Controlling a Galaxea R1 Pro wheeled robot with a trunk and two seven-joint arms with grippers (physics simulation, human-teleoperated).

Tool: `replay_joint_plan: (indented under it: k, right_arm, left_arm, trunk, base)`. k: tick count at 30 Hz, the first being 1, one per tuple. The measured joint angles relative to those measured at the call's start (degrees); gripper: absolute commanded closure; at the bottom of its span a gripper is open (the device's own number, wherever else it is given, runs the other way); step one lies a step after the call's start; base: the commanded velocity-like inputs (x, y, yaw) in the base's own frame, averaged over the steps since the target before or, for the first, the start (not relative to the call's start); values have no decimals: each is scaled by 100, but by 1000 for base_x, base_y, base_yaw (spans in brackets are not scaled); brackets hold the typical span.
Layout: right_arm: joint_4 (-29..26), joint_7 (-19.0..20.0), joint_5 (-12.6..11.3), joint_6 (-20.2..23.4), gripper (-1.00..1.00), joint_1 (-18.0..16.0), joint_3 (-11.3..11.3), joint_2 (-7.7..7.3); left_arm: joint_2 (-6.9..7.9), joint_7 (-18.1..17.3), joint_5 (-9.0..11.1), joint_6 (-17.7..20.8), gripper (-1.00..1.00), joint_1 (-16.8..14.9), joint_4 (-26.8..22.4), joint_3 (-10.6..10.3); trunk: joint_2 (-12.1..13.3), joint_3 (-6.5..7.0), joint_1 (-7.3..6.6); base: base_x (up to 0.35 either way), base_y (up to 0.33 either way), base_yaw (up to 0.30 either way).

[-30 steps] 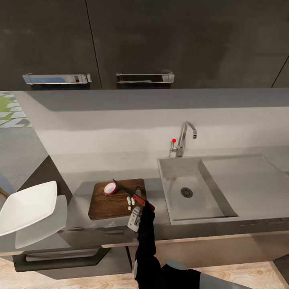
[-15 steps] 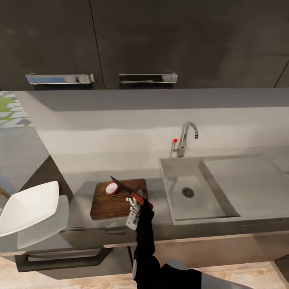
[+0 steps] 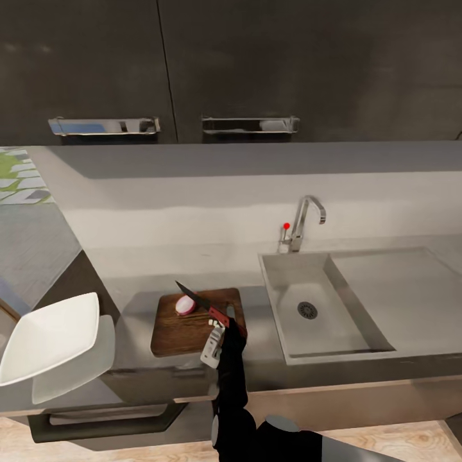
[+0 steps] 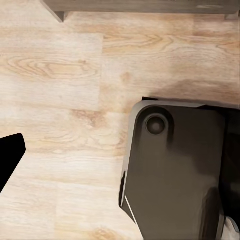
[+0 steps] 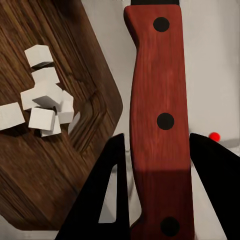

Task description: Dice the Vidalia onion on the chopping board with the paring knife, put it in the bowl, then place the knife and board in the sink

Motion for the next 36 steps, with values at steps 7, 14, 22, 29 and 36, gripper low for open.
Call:
replay_joint_plan:
  k: [7, 14, 22, 29, 36]
  right_arm:
    - [7, 2, -8, 7, 100, 0, 5, 0]
    - [16, 4, -19, 8, 100, 0, 9, 0]
    - [35, 9, -19, 15, 100, 0, 9, 9]
    - [35, 7, -16, 15, 100, 0, 9, 2]
    - [35, 7, -12, 16, 100, 0, 9, 0]
  left_arm:
    - [0, 0, 0, 0, -100, -3, 0, 0]
    - [0, 0, 0, 0, -100, -4, 0, 0]
    - [0, 0, 0, 0, -100, -2, 0, 0]
    - [0, 0, 0, 0, -100, -2, 7, 0]
    - [0, 0, 4, 0, -100, -3, 9, 0]
  trunk:
    - [0, -47, 1]
    - [0, -105, 1]
    - [0, -177, 1]
    - [0, -241, 1]
    - [0, -305, 1]
  base:
    - [5, 3, 0]
    - [0, 0, 0]
    - [0, 0, 0]
    - [0, 0, 0]
    - [0, 0, 0]
